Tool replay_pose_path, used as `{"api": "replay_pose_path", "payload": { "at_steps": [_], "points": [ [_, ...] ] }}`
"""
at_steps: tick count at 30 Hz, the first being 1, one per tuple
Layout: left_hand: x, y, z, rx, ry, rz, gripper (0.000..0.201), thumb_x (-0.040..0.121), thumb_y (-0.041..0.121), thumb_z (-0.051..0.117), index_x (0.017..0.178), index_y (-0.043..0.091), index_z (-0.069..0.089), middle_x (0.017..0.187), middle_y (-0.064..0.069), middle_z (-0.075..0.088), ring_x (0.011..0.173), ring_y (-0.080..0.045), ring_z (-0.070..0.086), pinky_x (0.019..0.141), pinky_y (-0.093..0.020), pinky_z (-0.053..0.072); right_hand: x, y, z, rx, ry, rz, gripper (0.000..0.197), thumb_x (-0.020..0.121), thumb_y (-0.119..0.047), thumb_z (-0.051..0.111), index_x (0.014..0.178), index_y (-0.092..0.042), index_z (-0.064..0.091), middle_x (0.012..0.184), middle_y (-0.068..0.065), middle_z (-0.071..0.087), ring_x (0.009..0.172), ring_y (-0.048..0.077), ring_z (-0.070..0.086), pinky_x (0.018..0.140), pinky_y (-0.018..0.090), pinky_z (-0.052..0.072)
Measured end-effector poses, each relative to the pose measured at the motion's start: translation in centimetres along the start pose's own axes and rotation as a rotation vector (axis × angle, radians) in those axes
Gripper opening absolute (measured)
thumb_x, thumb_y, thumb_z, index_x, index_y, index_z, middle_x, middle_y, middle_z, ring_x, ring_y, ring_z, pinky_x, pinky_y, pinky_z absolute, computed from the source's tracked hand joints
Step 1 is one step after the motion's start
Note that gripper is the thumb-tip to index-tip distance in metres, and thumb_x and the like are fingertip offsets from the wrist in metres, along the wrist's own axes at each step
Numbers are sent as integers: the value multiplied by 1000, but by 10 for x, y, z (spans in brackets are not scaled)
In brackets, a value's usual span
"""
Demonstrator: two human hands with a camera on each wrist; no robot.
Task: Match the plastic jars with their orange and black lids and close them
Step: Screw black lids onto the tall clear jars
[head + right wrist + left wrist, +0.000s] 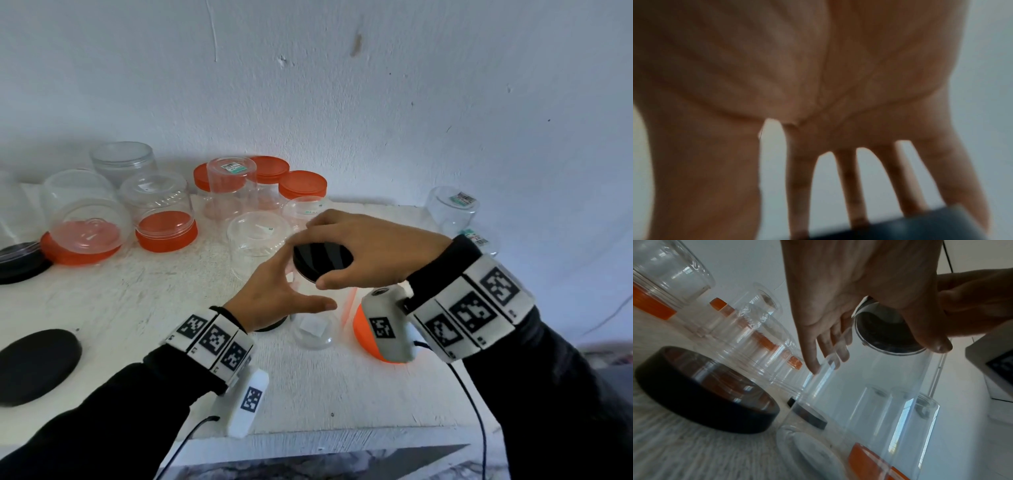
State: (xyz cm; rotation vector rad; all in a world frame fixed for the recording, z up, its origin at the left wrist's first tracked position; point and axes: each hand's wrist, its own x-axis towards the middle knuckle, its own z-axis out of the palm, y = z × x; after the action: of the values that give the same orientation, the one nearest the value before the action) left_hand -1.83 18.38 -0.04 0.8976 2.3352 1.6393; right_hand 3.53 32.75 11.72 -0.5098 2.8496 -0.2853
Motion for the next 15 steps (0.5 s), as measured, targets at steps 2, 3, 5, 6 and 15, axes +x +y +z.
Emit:
{"api": "replay_pose_path", "payload": {
  "at_steps": [2,3,5,6,15],
  "points": [
    [0,1,0,21,12,16,86,56,31,84,127,32,36,111,28,50,103,21,45,82,2,34,2,1,2,-46,78,7,56,81,-45,62,133,-40,43,123,-5,46,111,15,48,93,30,42],
    [0,0,1,20,13,18,83,57,28,84,126,33,37,111,27,52,102,21,46,81,2,35,4,-2,5,-99,146,56,54,79,-52,60,130,-40,47,114,-5,49,103,16,50,88,32,44],
    [1,-1,1,7,18,8,79,58,26,85,122,34,39,112,22,56,102,16,50,81,0,37,10,-10,15,-260,273,193,53,79,-64,52,122,-32,54,97,-1,47,85,20,48,73,31,42],
    [1,-1,1,3,15,7,78,58,25,85,122,32,41,113,19,57,103,13,51,81,-2,39,12,-15,20,-333,316,244,54,80,-66,47,118,-27,56,92,1,44,79,21,45,68,30,38],
    [1,-1,2,37,20,11,88,58,27,86,124,39,29,111,30,46,102,24,42,80,4,33,0,1,0,-7,-16,2,65,82,-36,64,139,-42,33,139,-4,35,123,17,39,101,33,37]
  ]
}}
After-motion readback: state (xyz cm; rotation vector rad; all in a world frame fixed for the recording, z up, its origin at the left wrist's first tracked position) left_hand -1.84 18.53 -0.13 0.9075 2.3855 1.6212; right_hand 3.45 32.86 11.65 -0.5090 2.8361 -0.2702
